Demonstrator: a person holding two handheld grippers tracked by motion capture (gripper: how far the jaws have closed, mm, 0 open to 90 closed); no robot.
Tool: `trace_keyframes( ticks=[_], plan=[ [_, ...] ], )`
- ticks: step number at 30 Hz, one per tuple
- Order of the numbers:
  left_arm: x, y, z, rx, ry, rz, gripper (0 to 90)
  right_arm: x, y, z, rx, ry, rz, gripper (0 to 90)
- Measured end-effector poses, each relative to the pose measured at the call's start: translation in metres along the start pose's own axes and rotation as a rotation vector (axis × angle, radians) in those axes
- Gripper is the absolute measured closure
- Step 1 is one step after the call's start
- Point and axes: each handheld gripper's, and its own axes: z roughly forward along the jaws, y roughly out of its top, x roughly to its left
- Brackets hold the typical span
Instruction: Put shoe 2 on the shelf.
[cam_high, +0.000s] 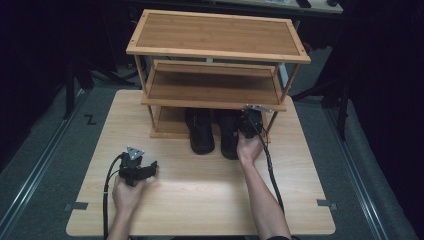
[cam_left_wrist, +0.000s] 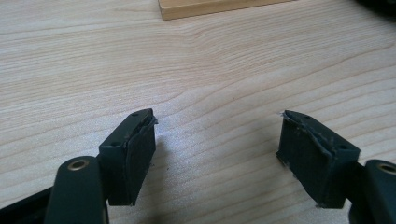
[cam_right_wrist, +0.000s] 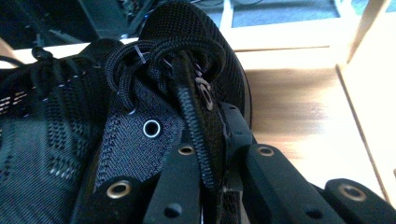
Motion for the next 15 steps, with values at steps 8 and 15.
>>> trace_keyframes(
  ticks=[8,15],
  plan=[
    [-0.0002,-0.0001,-0.0001,-0.001,-0.001,0.0,27.7,0.0054,-0.001,0.0068,-0.04,-0.07,-0.018,85.9],
    [-0.0002,0.0003,0.0002,0.0,-0.002,0.0,27.8,0.0026,-0.0025,0.0092,-0.048,-0.13,-0.092,72.6]
  ],
)
